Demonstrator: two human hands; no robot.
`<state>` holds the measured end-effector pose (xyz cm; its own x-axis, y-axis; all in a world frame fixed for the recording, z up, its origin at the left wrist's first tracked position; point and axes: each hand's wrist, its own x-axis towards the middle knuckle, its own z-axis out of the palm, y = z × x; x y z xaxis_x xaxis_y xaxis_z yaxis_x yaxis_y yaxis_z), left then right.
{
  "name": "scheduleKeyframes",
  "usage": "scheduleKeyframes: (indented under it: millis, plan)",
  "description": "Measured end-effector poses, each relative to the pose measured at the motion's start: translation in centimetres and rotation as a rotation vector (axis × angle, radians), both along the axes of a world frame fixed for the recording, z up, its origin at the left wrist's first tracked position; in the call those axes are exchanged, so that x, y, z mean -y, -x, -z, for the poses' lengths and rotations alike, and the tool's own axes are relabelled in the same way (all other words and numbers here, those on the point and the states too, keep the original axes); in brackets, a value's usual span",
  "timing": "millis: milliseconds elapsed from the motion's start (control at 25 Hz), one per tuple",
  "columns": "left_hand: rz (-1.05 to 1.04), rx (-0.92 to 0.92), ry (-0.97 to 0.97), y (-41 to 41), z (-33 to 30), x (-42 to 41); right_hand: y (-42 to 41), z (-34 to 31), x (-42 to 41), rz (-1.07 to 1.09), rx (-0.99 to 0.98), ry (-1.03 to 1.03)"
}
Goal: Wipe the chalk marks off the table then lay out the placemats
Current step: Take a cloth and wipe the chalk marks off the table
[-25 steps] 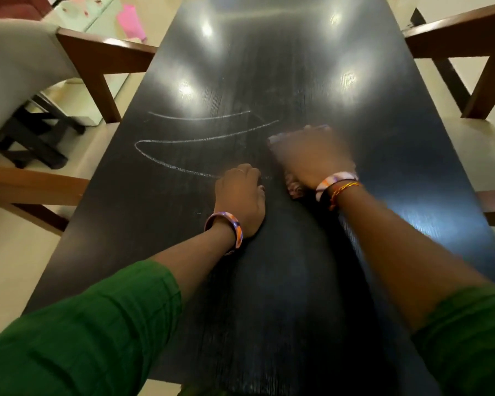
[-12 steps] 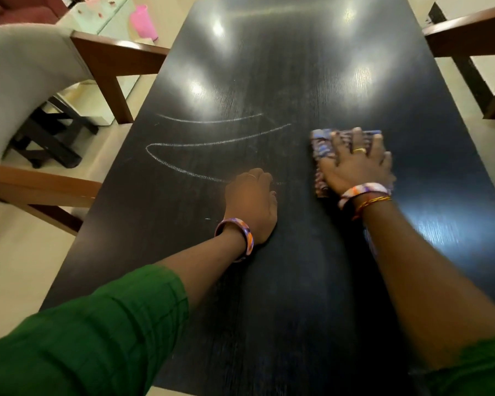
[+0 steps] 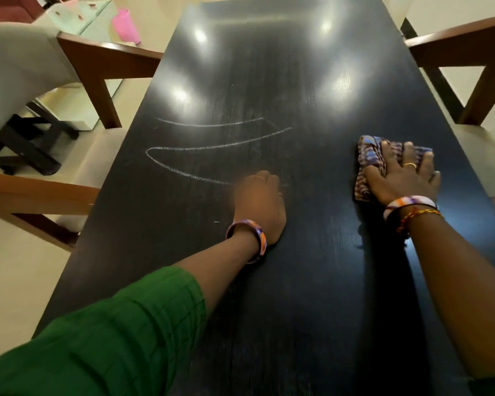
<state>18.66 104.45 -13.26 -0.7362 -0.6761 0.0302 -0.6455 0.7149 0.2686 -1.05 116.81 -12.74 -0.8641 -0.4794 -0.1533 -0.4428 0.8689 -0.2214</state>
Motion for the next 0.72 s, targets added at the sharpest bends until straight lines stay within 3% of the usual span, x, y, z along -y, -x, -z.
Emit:
scheduleKeyframes:
  millis: [240, 400, 480, 640, 720]
  plan:
    - [0.035, -0.031, -0.015, 0.2, 0.5, 0.3, -3.9, 0.1, 1.4, 0.044, -0.005, -0.050]
    - [0.137, -0.178, -0.094, -1.7, -0.4, 1.5, -9.5, 0.0, 6.4, -0.093, -0.006, -0.051]
    - [0.163, -0.221, -0.017, -4.1, -0.4, 4.1, -12.4, 0.0, 9.0, -0.175, -0.008, -0.041]
    - [-0.108, -0.142, 0.011, -10.0, -0.6, 12.5, -20.5, -0.1, 15.1, -0.402, 0.020, -0.017]
    - [-0.238, -0.110, 0.018, -12.1, -1.2, 15.6, -25.2, -0.2, 16.8, -0.616, 0.019, -0.008]
